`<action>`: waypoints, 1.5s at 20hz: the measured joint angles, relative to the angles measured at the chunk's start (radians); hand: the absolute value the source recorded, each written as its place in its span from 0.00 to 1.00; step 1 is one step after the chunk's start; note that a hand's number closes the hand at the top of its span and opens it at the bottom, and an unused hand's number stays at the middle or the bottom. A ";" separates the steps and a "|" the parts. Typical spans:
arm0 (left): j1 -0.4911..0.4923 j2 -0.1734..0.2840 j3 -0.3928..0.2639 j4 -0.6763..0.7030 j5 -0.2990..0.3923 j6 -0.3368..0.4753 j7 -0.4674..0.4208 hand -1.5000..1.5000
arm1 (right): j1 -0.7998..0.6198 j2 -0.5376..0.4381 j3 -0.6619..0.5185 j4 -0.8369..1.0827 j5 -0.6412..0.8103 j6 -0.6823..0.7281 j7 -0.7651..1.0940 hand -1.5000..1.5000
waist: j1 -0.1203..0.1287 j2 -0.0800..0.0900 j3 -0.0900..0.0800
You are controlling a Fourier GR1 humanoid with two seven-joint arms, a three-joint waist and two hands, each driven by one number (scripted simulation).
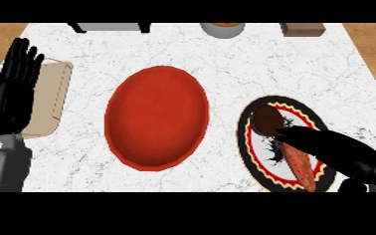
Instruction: Pick the sweet potato from the plate and place it in the bowl
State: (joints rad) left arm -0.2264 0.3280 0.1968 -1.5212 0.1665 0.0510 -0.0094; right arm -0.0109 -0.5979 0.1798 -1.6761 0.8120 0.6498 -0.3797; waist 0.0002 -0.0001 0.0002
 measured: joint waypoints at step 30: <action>-0.045 -0.035 0.011 0.027 -0.034 -0.041 -0.004 0.50 | -0.250 0.081 -0.093 0.394 0.207 -0.229 -0.239 1.00 | 0.033 0.002 -0.007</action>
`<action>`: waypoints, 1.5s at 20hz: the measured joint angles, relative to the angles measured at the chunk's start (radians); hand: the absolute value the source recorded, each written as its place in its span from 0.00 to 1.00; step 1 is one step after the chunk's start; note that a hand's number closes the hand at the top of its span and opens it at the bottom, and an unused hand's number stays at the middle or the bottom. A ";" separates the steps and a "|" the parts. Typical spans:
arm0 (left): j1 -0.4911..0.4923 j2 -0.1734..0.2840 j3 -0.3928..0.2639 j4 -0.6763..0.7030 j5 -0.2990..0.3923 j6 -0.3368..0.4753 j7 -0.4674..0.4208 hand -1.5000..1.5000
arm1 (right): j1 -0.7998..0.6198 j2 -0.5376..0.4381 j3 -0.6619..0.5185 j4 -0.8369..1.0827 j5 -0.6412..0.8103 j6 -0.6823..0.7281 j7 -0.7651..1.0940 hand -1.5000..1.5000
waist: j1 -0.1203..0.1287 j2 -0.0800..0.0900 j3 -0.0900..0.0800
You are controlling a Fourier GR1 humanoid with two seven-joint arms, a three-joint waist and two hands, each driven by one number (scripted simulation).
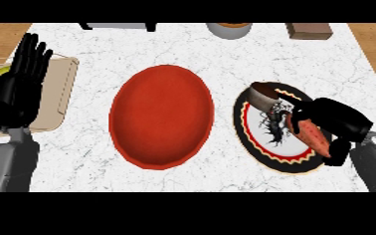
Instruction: Pick the sweet potato from the plate and place it in the bowl
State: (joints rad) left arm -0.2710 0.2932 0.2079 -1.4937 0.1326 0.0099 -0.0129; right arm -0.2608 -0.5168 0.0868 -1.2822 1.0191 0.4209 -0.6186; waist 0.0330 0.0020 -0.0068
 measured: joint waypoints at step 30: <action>-0.035 -0.011 -0.013 0.020 -0.012 0.006 0.008 0.50 | -0.942 -0.083 -0.241 0.818 -0.182 -0.068 -0.302 1.00 | 0.021 0.009 0.007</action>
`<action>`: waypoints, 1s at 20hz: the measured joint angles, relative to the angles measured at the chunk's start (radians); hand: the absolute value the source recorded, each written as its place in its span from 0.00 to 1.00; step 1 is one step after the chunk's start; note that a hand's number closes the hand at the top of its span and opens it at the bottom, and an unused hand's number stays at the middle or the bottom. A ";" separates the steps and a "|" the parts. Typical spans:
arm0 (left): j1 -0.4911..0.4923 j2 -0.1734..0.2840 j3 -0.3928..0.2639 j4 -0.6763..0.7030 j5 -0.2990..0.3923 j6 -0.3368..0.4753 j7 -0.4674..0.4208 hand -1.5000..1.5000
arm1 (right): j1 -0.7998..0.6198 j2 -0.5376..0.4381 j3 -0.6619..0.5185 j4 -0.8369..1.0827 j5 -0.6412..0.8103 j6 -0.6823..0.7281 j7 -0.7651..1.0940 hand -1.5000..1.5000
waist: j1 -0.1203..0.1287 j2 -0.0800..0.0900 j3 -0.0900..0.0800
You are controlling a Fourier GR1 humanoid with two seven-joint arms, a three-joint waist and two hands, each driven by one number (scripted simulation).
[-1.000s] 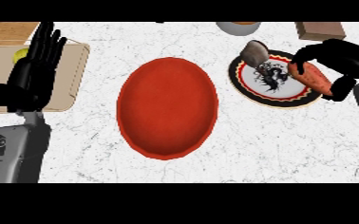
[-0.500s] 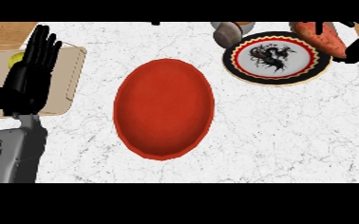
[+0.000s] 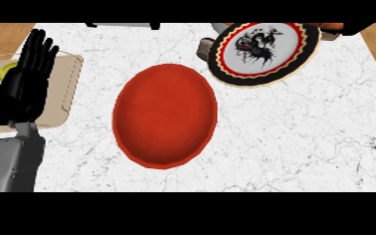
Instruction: Pick the sweet potato from the plate and place it in the bowl
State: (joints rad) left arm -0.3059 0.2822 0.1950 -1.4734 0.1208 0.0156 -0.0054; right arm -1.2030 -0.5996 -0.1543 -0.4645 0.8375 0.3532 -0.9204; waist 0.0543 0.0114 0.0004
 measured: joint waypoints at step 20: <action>0.051 0.018 0.039 0.001 0.005 -0.001 -0.008 0.50 | -0.180 0.386 0.149 -0.141 -0.166 0.246 0.380 1.00 | -0.061 -0.022 -0.001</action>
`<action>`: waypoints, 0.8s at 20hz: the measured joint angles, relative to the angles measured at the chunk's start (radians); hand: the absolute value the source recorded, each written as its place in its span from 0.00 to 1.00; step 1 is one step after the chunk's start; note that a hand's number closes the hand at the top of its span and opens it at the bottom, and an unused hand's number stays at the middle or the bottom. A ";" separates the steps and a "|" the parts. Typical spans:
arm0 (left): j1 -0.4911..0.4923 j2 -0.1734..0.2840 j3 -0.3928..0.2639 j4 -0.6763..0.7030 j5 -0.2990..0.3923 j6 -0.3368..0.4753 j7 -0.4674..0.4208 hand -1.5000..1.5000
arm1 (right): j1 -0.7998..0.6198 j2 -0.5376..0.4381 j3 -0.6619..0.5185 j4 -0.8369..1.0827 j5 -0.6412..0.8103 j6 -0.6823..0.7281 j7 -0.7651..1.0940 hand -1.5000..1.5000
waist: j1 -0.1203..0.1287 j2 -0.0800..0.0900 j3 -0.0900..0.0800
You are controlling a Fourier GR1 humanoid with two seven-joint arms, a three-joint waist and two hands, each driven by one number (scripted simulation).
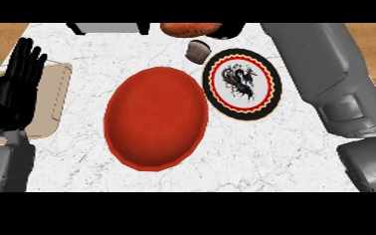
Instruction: Pick the sweet potato from the plate and place it in the bowl
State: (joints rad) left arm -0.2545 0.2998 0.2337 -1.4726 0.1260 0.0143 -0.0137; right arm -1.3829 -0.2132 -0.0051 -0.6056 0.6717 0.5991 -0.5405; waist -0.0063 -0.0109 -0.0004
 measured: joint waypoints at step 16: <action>0.006 0.000 -0.001 -0.032 0.003 -0.011 0.013 0.50 | 0.323 0.205 0.299 -0.247 -0.011 -0.147 0.289 0.00 | 0.021 0.010 0.000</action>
State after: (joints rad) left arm -0.2489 0.2998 0.2323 -1.5046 0.1289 0.0028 -0.0012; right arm -1.0601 -0.0086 0.2941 -0.8527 0.6612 0.4517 -0.2514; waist 0.0145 -0.0013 -0.0004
